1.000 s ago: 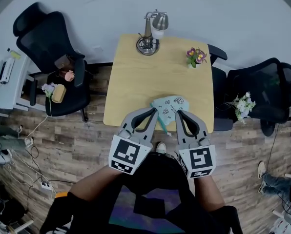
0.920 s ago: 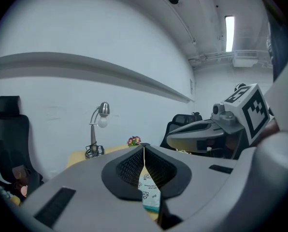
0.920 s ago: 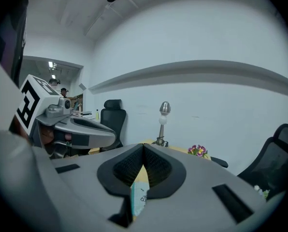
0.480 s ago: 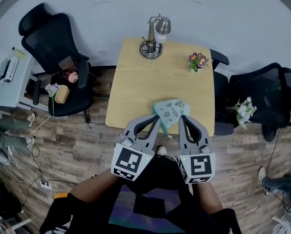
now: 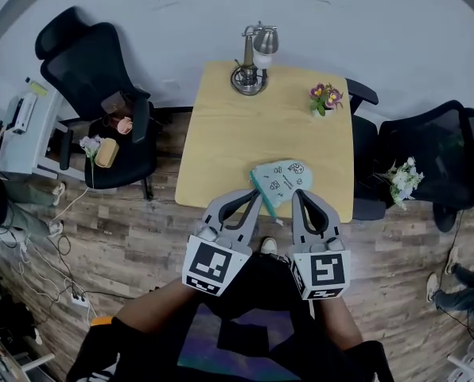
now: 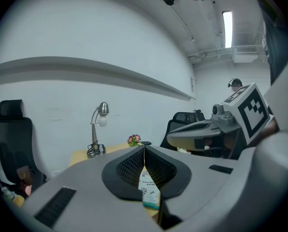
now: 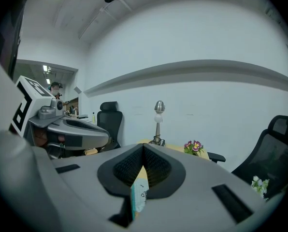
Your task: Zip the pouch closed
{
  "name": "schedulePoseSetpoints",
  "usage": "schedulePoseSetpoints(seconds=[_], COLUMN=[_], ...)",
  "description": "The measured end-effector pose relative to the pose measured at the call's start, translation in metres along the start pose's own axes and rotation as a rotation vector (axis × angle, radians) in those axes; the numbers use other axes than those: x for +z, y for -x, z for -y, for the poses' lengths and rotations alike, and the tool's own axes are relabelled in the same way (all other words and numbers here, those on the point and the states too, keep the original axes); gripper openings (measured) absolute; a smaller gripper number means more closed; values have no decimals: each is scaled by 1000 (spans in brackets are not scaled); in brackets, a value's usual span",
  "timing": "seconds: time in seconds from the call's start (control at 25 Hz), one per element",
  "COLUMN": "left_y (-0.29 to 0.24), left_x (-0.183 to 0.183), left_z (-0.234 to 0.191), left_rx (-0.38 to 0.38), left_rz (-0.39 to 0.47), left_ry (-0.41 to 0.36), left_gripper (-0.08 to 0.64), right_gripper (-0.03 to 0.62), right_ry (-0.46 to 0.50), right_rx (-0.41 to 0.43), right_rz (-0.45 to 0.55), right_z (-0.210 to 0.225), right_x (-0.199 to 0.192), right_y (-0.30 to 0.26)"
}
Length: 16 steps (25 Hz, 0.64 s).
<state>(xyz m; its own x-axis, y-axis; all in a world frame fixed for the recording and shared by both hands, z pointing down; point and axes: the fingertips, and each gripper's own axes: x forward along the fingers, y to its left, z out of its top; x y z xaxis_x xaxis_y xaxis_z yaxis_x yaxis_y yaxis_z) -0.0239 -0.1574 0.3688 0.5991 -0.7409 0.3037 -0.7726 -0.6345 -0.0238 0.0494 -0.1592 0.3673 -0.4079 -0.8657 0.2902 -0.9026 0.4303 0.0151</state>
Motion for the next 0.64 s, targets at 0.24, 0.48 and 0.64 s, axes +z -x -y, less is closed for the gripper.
schedulePoseSetpoints(seconds=[0.24, 0.48, 0.64], left_y=[3, 5, 5], left_x=[-2, -4, -4], left_z=[2, -1, -2], left_rx=[14, 29, 34], left_rz=[-6, -7, -7], left_ry=[2, 8, 10], left_gripper=[11, 9, 9], right_gripper=[14, 14, 14], right_ry=[-3, 2, 5], right_rx=[12, 25, 27], right_rz=[0, -2, 0], right_z=[-1, -3, -4], right_x=[-2, -2, -1], right_y=[0, -4, -5])
